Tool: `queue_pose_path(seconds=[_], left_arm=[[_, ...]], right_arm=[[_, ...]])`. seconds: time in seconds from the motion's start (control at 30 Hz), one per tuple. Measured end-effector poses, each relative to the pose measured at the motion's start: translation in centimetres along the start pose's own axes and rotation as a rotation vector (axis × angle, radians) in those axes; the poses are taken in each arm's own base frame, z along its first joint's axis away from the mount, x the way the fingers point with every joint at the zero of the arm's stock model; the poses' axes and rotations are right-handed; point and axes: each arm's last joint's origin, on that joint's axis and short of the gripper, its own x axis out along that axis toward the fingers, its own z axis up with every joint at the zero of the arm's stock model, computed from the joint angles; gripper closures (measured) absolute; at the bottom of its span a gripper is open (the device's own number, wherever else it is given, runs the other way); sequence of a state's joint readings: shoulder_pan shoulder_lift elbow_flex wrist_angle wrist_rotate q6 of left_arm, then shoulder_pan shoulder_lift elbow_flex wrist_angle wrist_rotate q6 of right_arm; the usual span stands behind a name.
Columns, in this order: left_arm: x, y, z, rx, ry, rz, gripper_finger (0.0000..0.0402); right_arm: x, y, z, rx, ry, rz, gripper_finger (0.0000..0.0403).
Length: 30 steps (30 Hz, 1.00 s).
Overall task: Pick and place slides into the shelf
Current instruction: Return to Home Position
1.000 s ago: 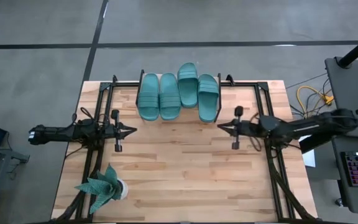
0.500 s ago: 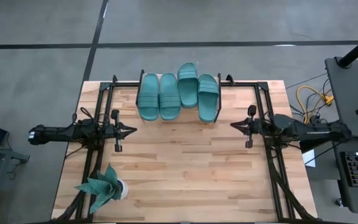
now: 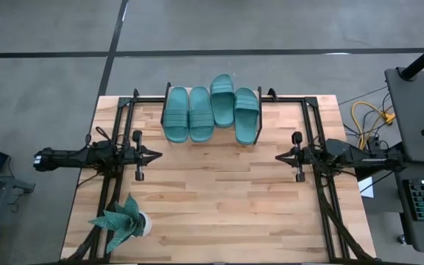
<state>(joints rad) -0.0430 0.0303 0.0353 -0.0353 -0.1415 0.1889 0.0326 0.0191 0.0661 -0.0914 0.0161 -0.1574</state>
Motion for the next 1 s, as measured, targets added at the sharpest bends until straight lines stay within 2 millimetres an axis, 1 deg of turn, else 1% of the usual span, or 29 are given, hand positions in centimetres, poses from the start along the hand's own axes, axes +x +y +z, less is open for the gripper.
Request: queue_pose_path(seconds=[0.07,0.13,0.33,0.5,0.67,1.0], left_arm=[[0.0,-0.06,0.0,-0.002,-0.004,-0.019,0.0401],[-0.01,-0.16,0.02,-0.023,-0.012,-0.055,0.0401],[0.0,-0.18,0.04,-0.078,-0.02,-0.062,0.0401],[0.01,-0.37,-0.02,-0.131,-0.026,-0.119,0.0401],[0.01,-0.37,0.18,-0.183,-0.043,-0.134,0.0402],[0.07,-0.39,0.17,-0.129,-0.041,-0.136,0.0401]], right_arm=[[0.14,0.09,-0.56,0.002,-0.003,-0.001,0.0394],[0.23,0.14,-0.71,0.015,-0.026,0.004,0.0394],[0.31,0.18,-0.81,-0.014,-0.042,0.008,0.0394],[0.31,0.18,-0.81,-0.011,-0.042,0.008,0.0394],[0.31,0.18,-0.82,-0.026,-0.042,0.008,0.0394],[0.5,0.21,-1.02,-0.022,-0.016,0.013,0.0394]])
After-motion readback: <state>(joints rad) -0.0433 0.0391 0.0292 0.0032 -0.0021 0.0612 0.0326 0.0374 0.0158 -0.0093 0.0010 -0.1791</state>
